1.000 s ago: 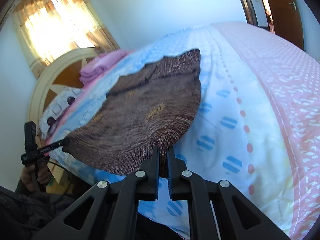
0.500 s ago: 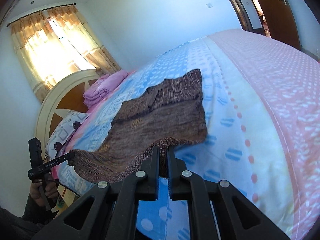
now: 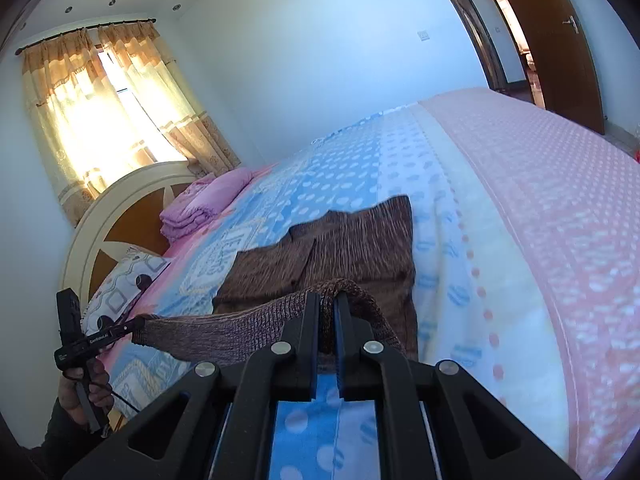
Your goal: Fold small clothes
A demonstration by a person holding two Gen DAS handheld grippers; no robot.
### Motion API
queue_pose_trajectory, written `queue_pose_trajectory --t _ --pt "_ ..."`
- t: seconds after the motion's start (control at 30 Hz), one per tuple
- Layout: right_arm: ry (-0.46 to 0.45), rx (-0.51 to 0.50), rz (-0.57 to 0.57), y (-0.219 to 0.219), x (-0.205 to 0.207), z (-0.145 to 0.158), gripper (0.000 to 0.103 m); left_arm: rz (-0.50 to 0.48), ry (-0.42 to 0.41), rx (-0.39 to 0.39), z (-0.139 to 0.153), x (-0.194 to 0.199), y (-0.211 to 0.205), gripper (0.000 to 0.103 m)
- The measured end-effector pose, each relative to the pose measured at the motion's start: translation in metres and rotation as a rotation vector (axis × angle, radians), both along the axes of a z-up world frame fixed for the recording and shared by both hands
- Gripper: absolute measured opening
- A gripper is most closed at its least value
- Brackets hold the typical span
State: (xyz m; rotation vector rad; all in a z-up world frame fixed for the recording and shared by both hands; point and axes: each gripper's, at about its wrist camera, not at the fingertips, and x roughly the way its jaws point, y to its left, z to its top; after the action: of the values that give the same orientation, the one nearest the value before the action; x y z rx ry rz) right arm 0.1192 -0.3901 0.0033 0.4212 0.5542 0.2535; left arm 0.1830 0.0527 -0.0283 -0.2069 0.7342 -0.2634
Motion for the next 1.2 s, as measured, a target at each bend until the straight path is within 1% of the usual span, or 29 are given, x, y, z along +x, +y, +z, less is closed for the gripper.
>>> queue_pose_trajectory --t 0.23,0.3,0.43,0.53,0.63,0.77,0.87,0.93,0.97,1.03,1.07,1.1,1.13,1.17,1.2 --pt "-0.025 -0.034 -0.002 0.005 0.045 0.020 0.006 0.030 -0.007 -0.015 0.008 0.041 0.002 0.008" --pt "-0.031 -0.048 -0.006 0.006 0.061 0.026 0.006 0.035 -0.015 -0.009 0.012 0.054 0.002 0.008" --pt "-0.032 -0.066 -0.014 0.008 0.091 0.031 0.006 0.045 -0.020 -0.003 0.016 0.083 0.001 0.008" --pt "-0.011 -0.080 -0.020 0.008 0.119 0.027 0.006 0.042 -0.013 0.022 0.012 0.106 -0.003 0.008" --pt "0.037 -0.089 -0.032 0.006 0.148 0.013 0.006 0.039 0.006 0.069 0.001 0.132 -0.013 0.008" --pt "0.124 -0.093 -0.058 0.003 0.187 -0.020 0.006 0.046 0.038 0.162 -0.029 0.170 -0.029 0.009" --pt "0.183 -0.159 -0.093 0.005 0.223 -0.046 0.006 0.050 0.058 0.228 -0.057 0.198 -0.043 0.009" --pt "0.221 -0.199 -0.129 0.003 0.244 -0.064 0.006 0.074 0.058 0.296 -0.070 0.211 -0.052 0.015" --pt "0.248 -0.207 -0.132 0.002 0.253 -0.074 0.006 0.098 0.063 0.324 -0.076 0.214 -0.054 0.015" --pt "0.311 -0.225 -0.135 0.000 0.264 -0.091 0.007 0.103 0.073 0.323 -0.078 0.214 -0.052 0.016" --pt "0.321 -0.252 -0.140 0.001 0.263 -0.094 0.011 0.094 0.065 0.322 -0.076 0.208 -0.050 0.021" --pt "0.319 -0.295 -0.141 0.005 0.259 -0.095 0.024 0.090 0.048 0.335 -0.073 0.201 -0.050 0.039" --pt "0.312 -0.341 -0.135 0.010 0.254 -0.095 0.034 0.081 0.025 0.356 -0.071 0.192 -0.049 0.063" --pt "0.303 -0.390 -0.123 0.016 0.248 -0.094 0.057 0.067 -0.001 0.384 -0.070 0.181 -0.050 0.072" --pt "0.288 -0.443 -0.101 0.024 0.242 -0.093 0.075 0.044 -0.034 0.435 -0.069 0.168 -0.052 0.081"
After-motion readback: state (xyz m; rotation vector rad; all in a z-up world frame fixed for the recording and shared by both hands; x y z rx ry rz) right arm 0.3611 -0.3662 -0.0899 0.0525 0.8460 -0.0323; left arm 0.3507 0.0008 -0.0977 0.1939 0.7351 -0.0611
